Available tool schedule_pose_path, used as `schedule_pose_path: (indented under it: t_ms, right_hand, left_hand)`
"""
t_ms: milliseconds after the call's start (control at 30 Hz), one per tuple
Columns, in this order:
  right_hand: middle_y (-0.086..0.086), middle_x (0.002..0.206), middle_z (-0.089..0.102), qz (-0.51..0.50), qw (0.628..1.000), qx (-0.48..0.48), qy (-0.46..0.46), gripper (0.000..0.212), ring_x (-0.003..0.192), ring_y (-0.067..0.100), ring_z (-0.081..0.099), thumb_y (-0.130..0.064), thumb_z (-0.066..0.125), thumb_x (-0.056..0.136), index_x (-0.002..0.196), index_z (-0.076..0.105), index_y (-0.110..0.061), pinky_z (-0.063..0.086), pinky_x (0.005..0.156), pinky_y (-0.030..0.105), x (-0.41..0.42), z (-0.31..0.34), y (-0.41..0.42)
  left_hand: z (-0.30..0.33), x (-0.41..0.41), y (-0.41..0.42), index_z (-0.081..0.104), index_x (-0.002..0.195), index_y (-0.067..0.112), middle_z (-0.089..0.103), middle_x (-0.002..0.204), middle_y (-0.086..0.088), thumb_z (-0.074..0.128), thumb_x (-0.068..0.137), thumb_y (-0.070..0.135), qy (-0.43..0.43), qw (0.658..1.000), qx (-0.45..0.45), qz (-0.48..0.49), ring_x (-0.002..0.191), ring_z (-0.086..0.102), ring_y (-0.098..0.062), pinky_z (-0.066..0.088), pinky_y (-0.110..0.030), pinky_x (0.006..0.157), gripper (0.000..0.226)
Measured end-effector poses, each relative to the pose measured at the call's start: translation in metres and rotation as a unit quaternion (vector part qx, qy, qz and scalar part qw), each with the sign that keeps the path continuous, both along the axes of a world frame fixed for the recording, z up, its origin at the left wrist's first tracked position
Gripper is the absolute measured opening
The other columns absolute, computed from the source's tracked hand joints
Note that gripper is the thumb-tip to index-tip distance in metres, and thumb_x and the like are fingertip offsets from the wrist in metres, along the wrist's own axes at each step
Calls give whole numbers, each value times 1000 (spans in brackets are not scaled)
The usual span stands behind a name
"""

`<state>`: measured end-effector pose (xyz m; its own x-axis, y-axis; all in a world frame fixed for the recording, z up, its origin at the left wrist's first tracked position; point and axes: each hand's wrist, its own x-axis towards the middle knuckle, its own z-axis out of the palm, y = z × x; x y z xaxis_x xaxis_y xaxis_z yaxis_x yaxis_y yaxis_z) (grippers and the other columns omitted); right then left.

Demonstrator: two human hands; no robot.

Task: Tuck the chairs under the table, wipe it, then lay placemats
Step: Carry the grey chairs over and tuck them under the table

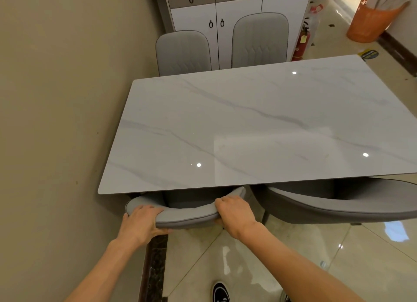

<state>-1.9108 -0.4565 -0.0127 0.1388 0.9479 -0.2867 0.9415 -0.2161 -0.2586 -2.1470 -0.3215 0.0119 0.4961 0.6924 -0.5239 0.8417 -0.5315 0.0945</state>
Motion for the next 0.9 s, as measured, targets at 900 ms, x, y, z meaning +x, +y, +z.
schedule_pose_path:
  t_ms: [900]
  right_hand:
    - [3, 78, 63, -229, 958, 94, -148, 39, 72, 23, 59, -36, 90, 59, 82, 64, -17, 52, 72, 39, 254, 16, -255]
  left_hand:
    - [-23, 348, -220, 16, 153, 25, 12, 158, -14, 68, 82, 60, -97, 985, -141, -13, 145, 15, -39, 31, -48, 115, 95]
